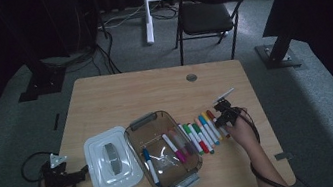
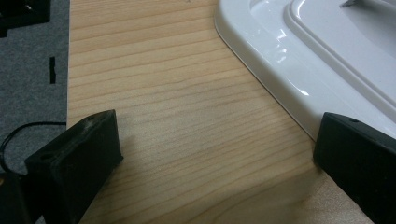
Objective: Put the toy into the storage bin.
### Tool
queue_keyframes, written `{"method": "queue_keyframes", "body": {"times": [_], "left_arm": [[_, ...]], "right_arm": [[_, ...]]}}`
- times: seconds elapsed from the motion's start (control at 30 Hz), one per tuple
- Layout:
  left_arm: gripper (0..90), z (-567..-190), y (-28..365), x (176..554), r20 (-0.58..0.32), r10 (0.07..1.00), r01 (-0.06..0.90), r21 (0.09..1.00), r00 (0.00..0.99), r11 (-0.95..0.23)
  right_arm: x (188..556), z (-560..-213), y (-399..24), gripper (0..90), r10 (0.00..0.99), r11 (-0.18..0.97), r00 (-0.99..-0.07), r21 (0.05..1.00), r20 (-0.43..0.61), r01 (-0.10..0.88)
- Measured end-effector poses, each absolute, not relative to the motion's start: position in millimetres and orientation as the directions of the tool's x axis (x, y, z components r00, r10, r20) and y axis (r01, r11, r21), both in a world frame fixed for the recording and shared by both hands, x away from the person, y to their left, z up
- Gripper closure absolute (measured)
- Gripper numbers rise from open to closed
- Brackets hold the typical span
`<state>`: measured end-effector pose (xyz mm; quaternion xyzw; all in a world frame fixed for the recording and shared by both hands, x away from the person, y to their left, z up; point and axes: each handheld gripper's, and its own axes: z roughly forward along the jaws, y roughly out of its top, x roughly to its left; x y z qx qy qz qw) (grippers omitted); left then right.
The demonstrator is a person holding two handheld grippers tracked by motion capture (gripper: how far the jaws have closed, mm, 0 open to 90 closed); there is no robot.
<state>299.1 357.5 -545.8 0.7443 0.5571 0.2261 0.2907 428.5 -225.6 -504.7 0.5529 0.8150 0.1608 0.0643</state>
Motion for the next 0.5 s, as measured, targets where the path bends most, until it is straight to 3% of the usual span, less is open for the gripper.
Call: {"method": "queue_keyframes", "body": {"times": [0.5], "left_arm": [[1.2,-546,358,299,0.013,0.961,0.698,0.685,0.277,-0.210]], "right_arm": [[415,-459,-234,76.5,0.936,0.266,-0.334,0.405,0.107,0.875]]}}
